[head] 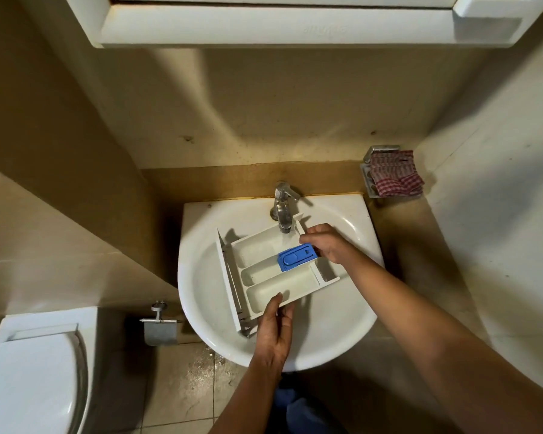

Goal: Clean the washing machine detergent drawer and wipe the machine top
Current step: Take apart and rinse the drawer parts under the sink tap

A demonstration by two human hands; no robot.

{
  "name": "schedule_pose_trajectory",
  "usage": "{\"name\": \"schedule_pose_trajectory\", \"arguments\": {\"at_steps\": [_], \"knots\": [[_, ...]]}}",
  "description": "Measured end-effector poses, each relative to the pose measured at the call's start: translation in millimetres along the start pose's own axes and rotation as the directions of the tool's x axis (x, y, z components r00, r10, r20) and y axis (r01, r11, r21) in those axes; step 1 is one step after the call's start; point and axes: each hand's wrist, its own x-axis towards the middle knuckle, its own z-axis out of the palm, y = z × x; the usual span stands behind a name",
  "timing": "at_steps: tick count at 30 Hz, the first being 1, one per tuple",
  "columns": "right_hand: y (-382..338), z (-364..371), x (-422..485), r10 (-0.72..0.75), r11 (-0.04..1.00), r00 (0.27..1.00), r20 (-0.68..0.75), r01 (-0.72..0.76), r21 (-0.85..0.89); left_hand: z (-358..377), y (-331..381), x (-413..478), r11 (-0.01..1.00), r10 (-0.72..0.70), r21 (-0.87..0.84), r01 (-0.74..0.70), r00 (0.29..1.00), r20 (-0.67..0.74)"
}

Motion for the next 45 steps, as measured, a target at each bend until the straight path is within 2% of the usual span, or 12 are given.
{"name": "schedule_pose_trajectory", "arguments": {"at_steps": [11,19,21,22,24,27,30,32,35,38,43,45], "knots": [[12.9,-2.2,-19.7,0.136,0.989,0.990,-0.029,-0.134,0.065,0.2,10.1,-14.4,0.996,0.029,0.080,-0.028,0.999,-0.017],[14.3,-20.7,-48.1,0.160,0.986,0.984,0.078,-0.162,0.026,-6.3,12.6,-26.6,0.992,0.012,0.129,-0.012,1.000,0.003],[13.1,-19.1,-55.8,0.097,0.991,0.995,-0.009,-0.097,-0.094,-7.9,17.1,-29.0,0.989,0.001,0.150,-0.003,1.000,0.010],[11.9,-16.0,-62.3,0.019,0.960,0.992,-0.124,-0.053,-0.277,-8.4,19.6,-30.1,0.985,0.001,0.170,-0.004,1.000,0.017],[9.4,-6.1,-76.5,-0.323,0.711,0.903,-0.283,0.034,-0.702,-9.5,25.4,-31.2,0.977,0.007,0.212,-0.014,0.999,0.035],[5.1,5.7,-87.3,-0.706,0.339,0.704,-0.083,0.233,-0.911,-10.3,38.4,-32.3,0.975,0.014,0.222,-0.031,0.997,0.079],[-5.7,18.6,-88.7,-0.767,0.052,0.618,0.174,0.330,-0.943,-10.2,52.0,-29.4,0.958,0.034,0.279,-0.058,0.995,0.091],[-11.3,33.2,-84.7,-0.694,-0.062,0.612,0.381,0.476,-0.877,-9.9,58.9,-28.0,0.935,0.046,0.349,-0.071,0.996,0.080],[-18.6,46.3,-71.6,-0.459,0.174,0.750,0.476,0.602,-0.779,-7.9,69.4,-27.9,0.912,0.060,0.400,-0.090,0.994,0.088],[-30.9,55.8,-64.6,-0.409,0.448,0.813,0.415,0.575,-0.685,-3.5,74.5,-25.8,0.917,0.042,0.390,-0.081,0.994,0.105],[-40.1,75.9,-70.8,-0.257,0.684,0.845,0.468,0.501,-0.529,3.1,85.0,-27.4,0.929,0.050,0.357,-0.095,0.990,0.134],[-44.1,65.7,-73.3,-0.220,0.683,0.836,0.503,0.500,-0.532,4.2,92.0,-29.2,0.932,0.059,0.346,-0.105,0.988,0.140]]}}
